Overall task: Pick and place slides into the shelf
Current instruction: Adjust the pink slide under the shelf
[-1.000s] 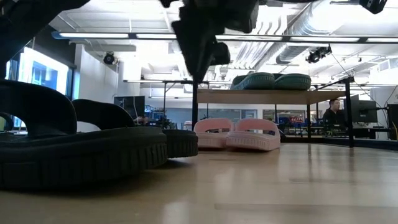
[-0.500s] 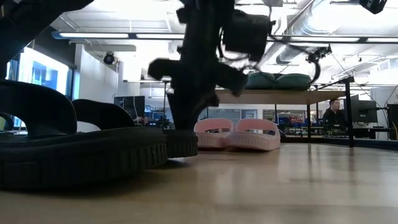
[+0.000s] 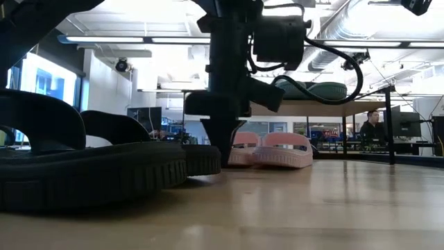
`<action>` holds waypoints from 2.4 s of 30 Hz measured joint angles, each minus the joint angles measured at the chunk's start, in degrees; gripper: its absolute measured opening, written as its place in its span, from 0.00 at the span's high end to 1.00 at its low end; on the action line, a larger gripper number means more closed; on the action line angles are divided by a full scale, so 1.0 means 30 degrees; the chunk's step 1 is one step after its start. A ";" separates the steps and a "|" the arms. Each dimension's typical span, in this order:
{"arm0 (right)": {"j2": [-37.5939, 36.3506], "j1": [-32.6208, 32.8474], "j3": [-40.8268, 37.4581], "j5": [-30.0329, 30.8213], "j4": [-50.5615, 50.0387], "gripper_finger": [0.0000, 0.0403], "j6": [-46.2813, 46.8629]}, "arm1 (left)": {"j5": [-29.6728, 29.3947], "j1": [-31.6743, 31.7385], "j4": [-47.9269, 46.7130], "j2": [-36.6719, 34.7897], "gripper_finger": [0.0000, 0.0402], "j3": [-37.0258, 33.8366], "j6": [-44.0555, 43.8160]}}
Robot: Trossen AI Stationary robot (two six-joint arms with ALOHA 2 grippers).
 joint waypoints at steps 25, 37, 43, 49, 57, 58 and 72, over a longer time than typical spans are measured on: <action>0.0000 0.0000 0.0001 0.0000 0.0000 1.00 0.0000 | -0.2296 0.2989 0.2765 0.0000 0.99 0.0000 -0.1385; 0.0000 -0.0003 0.0006 0.0005 0.0000 1.00 0.0000 | -0.2423 0.3364 0.3730 0.0000 0.99 0.0000 -0.1085; 0.0000 0.0000 0.0000 0.0005 0.0000 1.00 0.0000 | -0.2436 0.3315 0.3725 0.0000 0.99 0.0000 -0.1020; 0.0000 -0.0001 0.0000 0.0005 0.0000 1.00 0.0000 | -0.2436 0.3132 0.3710 0.0000 0.99 0.0000 -0.1027; 0.0000 -0.0001 0.0004 0.0001 0.0000 1.00 0.0000 | -0.2436 0.2331 0.3199 -0.0007 0.99 0.0081 -0.1311; 0.0000 -0.0004 0.0002 0.0005 0.0000 1.00 0.0000 | -0.2499 0.2224 0.2889 -0.0007 0.99 0.0266 -0.1311; 0.0000 0.0001 0.0000 0.0005 0.0000 1.00 0.0000 | 0.3615 0.1021 -0.4171 -0.0044 0.99 0.5766 0.1412</action>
